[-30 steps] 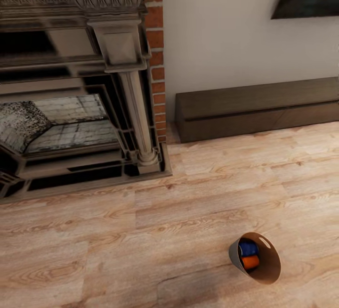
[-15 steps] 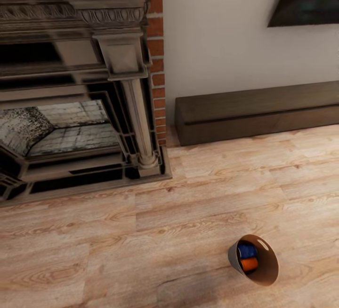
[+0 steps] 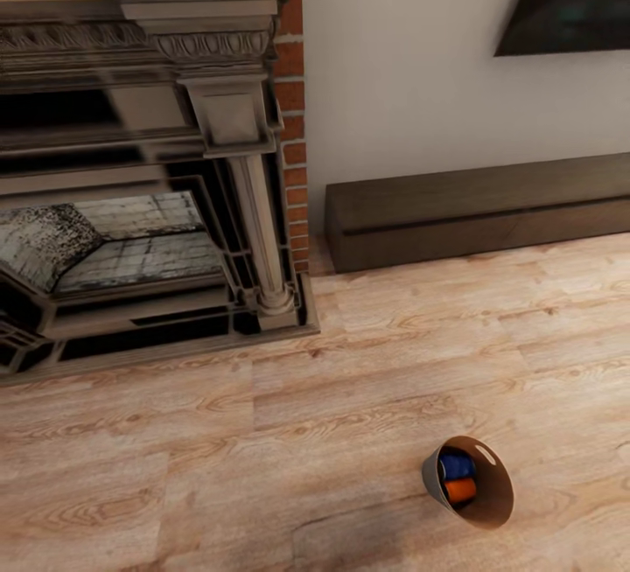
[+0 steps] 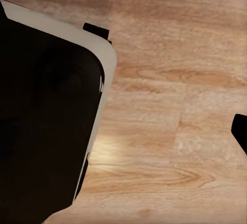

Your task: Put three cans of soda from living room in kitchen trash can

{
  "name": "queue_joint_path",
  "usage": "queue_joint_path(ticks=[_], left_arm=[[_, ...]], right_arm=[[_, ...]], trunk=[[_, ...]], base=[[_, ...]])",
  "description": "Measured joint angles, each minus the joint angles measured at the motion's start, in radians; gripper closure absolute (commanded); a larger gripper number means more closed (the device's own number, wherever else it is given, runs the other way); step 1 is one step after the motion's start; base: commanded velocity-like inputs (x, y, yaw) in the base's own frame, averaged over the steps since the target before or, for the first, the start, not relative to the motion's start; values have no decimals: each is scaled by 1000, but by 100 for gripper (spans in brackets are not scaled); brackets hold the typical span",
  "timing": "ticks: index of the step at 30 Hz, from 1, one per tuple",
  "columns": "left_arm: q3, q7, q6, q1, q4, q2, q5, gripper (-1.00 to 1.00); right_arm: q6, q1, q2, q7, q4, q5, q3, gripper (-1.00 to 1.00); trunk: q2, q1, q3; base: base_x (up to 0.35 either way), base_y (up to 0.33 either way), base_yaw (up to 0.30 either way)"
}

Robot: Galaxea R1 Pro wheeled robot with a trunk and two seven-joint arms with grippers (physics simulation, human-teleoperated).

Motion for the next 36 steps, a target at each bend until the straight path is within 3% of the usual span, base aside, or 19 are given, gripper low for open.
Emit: queue_joint_path(ticks=[36], left_arm=[[2,5,-30,2,3,-1,2,-100]], right_arm=[[-2,11,-5,-3,49,12,5,-100]], trunk=[[252,-138,133]], base=[[0,0,0]])
